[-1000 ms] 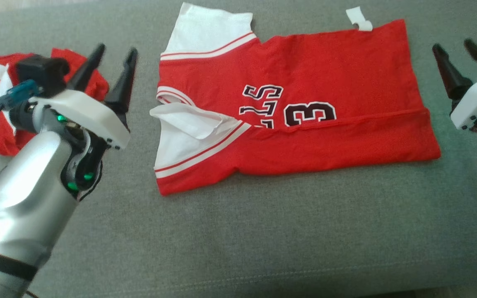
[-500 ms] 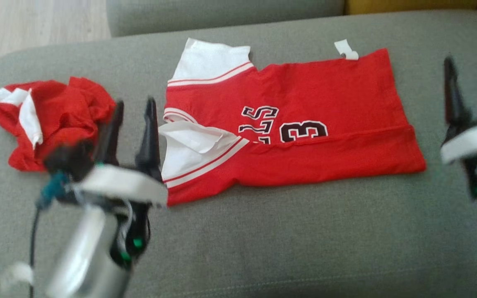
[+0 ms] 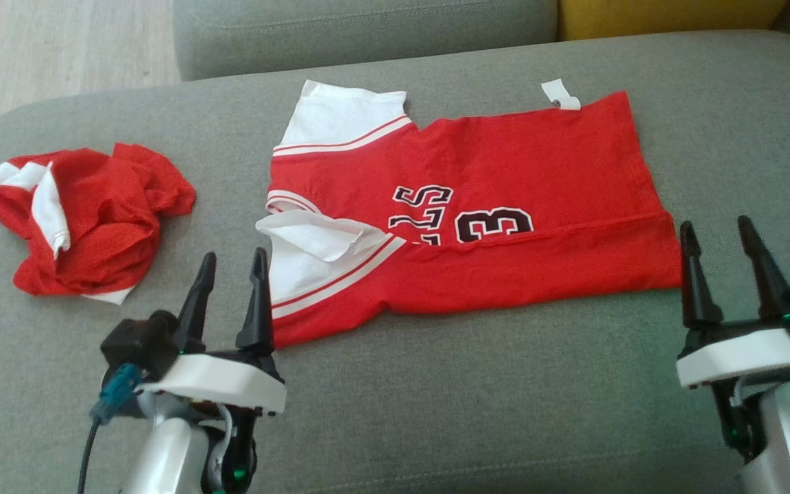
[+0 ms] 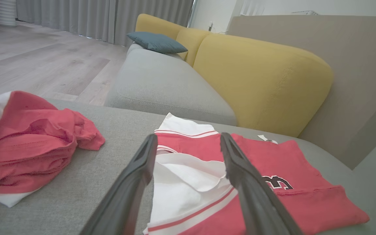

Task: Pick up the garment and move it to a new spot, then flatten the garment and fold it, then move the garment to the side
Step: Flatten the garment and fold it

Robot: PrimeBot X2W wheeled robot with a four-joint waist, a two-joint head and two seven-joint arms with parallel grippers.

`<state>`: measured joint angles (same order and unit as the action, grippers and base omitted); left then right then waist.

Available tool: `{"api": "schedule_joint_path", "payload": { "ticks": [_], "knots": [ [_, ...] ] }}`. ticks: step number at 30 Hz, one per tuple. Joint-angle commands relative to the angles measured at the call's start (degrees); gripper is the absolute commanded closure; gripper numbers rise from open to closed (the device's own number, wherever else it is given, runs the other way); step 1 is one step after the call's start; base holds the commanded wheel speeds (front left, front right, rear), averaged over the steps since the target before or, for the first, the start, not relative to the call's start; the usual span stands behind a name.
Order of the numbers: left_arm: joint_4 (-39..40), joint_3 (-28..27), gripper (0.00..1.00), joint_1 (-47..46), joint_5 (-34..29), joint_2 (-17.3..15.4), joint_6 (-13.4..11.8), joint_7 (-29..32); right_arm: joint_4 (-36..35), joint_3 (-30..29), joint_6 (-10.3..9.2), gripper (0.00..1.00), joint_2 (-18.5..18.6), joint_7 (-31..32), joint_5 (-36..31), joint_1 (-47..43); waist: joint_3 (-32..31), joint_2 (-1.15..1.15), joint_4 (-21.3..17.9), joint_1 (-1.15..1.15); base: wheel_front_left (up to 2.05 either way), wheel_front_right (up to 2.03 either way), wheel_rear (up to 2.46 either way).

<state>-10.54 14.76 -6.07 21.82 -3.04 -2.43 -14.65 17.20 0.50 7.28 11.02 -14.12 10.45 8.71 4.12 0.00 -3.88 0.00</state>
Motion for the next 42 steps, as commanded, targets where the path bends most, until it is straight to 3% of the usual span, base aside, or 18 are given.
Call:
{"api": "schedule_joint_path", "payload": {
  "ticks": [1,10,20,24,28,29,30,31,42],
  "knots": [
    [0.8,-2.3,0.00,-2.6,-0.9,0.1,0.3,-0.3,-3.1,0.1,0.21,0.00,0.4,0.4,-0.5,1.3,0.3,0.00,-0.2,0.00,0.00,0.00,0.00],
    [-12.3,2.1,0.00,-6.2,-2.5,0.1,-1.4,0.9,-6.6,-1.0,0.21,0.00,0.6,2.3,-0.5,2.0,1.6,0.00,-1.5,0.00,0.00,0.00,0.00],
    [-24.1,3.1,0.00,-10.3,-4.9,-0.5,-7.4,7.3,-9.0,-1.9,0.21,0.00,0.9,3.4,0.0,2.6,3.3,0.00,-3.5,0.00,0.00,0.00,0.00],
    [-26.6,3.4,0.00,-11.6,-5.1,-0.8,-7.9,8.4,-9.6,-2.0,0.21,0.00,0.9,3.6,0.1,2.8,3.9,0.00,-4.0,0.00,0.00,0.00,0.00],
    [-28.2,4.1,0.02,-12.7,-4.9,-0.9,-6.7,9.7,-9.8,-2.5,0.21,0.00,0.9,4.1,-0.2,3.0,4.5,0.00,-4.3,0.00,0.00,0.00,0.00],
    [-28.4,4.4,0.62,-13.0,-4.8,-0.9,-6.3,9.8,-9.5,-2.8,0.21,0.00,0.9,4.6,-0.3,3.0,4.6,0.00,-4.3,0.00,0.00,0.00,0.00],
    [-28.3,4.5,0.62,-13.2,-4.8,-0.9,-6.0,9.5,-9.0,-3.1,0.21,0.00,0.8,5.4,-0.4,3.0,4.8,0.00,-4.3,0.00,0.00,0.00,0.00],
    [-28.1,4.6,1.00,-13.5,-4.8,-0.9,-6.0,8.9,-8.4,-3.5,0.21,0.00,0.6,6.6,-0.6,3.0,4.8,0.00,-4.2,0.00,0.00,0.00,0.00],
    [-20.7,5.0,1.00,-15.0,-6.0,-1.5,-5.9,1.3,3.5,-8.9,0.21,0.00,-4.5,22.0,0.3,7.6,5.8,0.00,-1.7,0.00,0.00,0.00,0.00]
  ]
}}
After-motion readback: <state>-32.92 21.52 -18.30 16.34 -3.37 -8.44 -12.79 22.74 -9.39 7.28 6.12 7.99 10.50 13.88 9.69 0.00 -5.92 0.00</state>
